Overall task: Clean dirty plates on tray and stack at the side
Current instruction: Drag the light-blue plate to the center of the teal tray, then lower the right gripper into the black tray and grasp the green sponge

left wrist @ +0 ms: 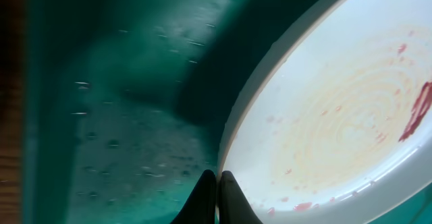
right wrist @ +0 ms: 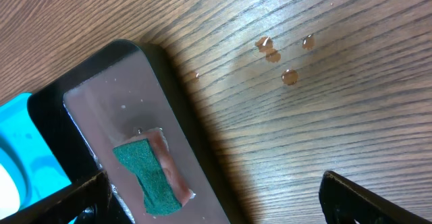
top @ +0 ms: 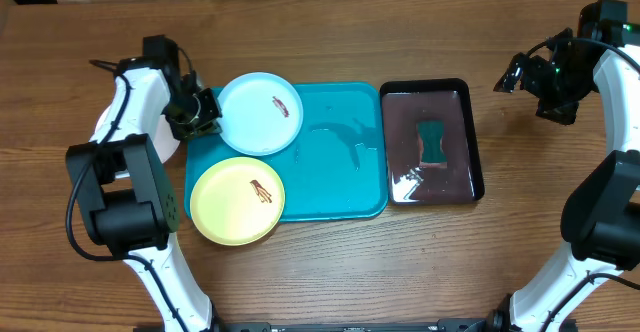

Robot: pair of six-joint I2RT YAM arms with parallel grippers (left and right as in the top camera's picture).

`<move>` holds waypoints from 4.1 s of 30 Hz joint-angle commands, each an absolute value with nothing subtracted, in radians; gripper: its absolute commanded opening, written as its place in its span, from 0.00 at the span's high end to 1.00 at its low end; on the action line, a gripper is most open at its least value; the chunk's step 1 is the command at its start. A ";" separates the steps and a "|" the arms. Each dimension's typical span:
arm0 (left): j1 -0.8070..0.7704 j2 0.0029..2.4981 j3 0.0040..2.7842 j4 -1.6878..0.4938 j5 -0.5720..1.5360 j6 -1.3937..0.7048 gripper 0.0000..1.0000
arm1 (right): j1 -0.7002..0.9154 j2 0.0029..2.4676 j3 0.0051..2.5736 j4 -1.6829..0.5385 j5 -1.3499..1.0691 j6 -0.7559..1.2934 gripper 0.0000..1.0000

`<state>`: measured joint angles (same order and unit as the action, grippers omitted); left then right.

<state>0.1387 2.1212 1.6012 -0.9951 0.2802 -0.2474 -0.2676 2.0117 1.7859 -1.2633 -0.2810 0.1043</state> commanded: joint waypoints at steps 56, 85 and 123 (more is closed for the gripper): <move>-0.180 2.120 1.589 -1.062 0.126 -0.449 0.90 | -0.054 1.986 1.800 -1.369 -0.293 0.073 0.30; -0.180 2.120 1.588 -1.066 0.128 -0.450 0.90 | 0.204 1.992 1.474 -1.047 -0.053 0.108 0.49; -0.180 2.120 1.588 -1.069 0.127 -0.450 0.89 | 0.204 1.992 1.406 -0.974 -0.054 0.108 0.56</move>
